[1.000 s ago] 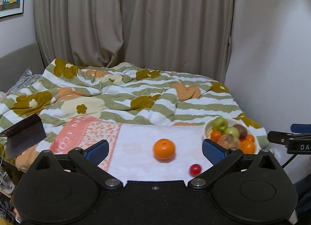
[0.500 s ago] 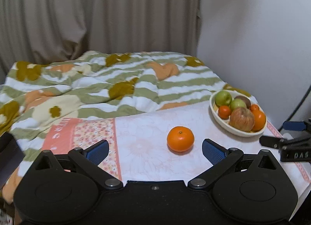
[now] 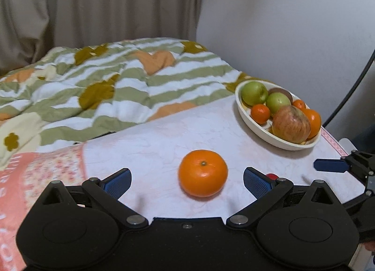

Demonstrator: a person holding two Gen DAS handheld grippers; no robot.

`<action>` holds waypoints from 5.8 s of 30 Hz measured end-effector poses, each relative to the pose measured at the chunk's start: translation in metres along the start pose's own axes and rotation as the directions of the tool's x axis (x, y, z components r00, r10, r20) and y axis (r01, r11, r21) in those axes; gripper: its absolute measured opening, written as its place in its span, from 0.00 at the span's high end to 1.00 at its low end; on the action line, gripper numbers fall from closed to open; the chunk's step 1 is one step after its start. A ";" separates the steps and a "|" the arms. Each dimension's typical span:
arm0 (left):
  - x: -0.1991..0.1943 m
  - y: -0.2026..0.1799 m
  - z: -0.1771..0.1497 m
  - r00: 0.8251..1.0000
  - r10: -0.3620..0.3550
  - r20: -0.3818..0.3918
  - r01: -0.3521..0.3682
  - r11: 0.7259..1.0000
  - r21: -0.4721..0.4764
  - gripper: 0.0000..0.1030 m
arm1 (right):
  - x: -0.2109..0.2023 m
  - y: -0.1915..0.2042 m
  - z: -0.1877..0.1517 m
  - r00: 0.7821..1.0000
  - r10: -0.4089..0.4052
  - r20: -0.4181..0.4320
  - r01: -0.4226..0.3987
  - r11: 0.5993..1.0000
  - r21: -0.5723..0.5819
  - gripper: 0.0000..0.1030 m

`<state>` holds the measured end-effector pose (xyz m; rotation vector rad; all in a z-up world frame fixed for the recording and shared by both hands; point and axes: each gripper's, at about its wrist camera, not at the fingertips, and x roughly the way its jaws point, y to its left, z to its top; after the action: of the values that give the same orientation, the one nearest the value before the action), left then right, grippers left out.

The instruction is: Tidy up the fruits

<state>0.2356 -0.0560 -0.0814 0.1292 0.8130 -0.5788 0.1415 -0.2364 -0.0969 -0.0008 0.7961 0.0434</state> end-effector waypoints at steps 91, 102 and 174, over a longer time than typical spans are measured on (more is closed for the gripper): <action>0.040 -0.153 0.095 0.962 0.273 0.022 -0.245 0.892 -0.379 0.38 | -0.005 -0.200 0.099 0.981 0.189 0.037 -0.183 0.975 -0.125 0.53; 0.097 -0.130 0.109 0.966 0.252 -0.053 -0.256 0.913 -0.319 0.38 | 0.040 -0.197 0.111 0.982 0.188 0.003 -0.186 0.977 -0.104 0.53; -0.168 -0.141 -0.001 0.895 0.400 0.197 -0.328 0.890 -0.316 0.00 | -0.153 -0.109 0.055 0.991 0.004 0.133 0.002 0.999 -0.040 0.00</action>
<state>0.0687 -0.1007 0.0536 -0.0486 0.5862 -0.1129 0.0783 -0.3506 0.0491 -0.0353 0.6618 0.0598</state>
